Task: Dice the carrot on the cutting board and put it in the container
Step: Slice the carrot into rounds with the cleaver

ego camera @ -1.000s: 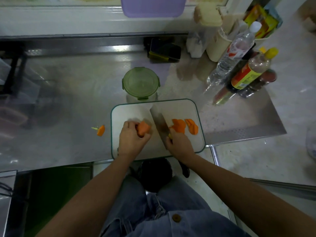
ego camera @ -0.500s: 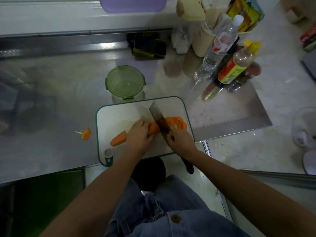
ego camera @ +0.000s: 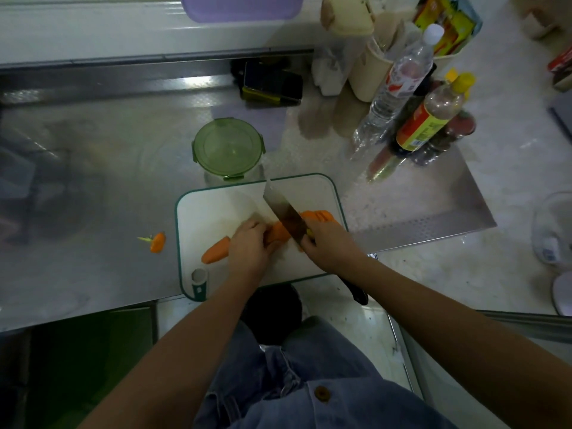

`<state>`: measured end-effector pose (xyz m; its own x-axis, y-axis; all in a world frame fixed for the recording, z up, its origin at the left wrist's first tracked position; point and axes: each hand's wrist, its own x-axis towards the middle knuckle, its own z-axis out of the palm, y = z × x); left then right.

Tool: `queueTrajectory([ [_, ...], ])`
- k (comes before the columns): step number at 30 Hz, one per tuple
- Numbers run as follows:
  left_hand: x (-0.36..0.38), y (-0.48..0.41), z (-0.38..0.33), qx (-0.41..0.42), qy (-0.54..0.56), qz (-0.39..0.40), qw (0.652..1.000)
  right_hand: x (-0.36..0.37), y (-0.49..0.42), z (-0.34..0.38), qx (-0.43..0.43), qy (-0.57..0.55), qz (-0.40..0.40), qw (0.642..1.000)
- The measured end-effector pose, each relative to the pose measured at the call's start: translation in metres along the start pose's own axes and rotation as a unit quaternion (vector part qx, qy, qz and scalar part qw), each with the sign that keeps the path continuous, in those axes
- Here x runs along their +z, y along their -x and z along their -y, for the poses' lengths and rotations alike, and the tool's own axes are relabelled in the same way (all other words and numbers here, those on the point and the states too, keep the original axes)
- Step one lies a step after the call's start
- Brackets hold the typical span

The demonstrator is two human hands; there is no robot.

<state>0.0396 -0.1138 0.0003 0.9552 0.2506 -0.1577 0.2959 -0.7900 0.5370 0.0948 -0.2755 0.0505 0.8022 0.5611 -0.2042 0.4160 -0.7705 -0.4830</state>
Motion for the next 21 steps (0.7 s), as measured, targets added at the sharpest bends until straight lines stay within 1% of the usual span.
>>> queueTrajectory([
  [5, 0.000, -0.003, 0.000, -0.015, 0.015, 0.009, 1.000, 0.000, 0.000, 0.003, 0.009, 0.018, 0.032, 0.999],
  [11, -0.001, -0.005, -0.001, -0.007, 0.006, 0.016, 1.000, 0.012, -0.002, 0.008, 0.036, 0.051, 0.039, 0.997],
  [16, -0.002, -0.006, -0.002, -0.006, -0.009, 0.019, 1.000, 0.023, -0.006, 0.013, 0.059, 0.023, 0.044, 0.997],
  [21, -0.002, -0.006, 0.000, -0.008, -0.016, 0.036, 0.999, 0.029, -0.003, 0.005, 0.079, 0.001, 0.034, 0.996],
])
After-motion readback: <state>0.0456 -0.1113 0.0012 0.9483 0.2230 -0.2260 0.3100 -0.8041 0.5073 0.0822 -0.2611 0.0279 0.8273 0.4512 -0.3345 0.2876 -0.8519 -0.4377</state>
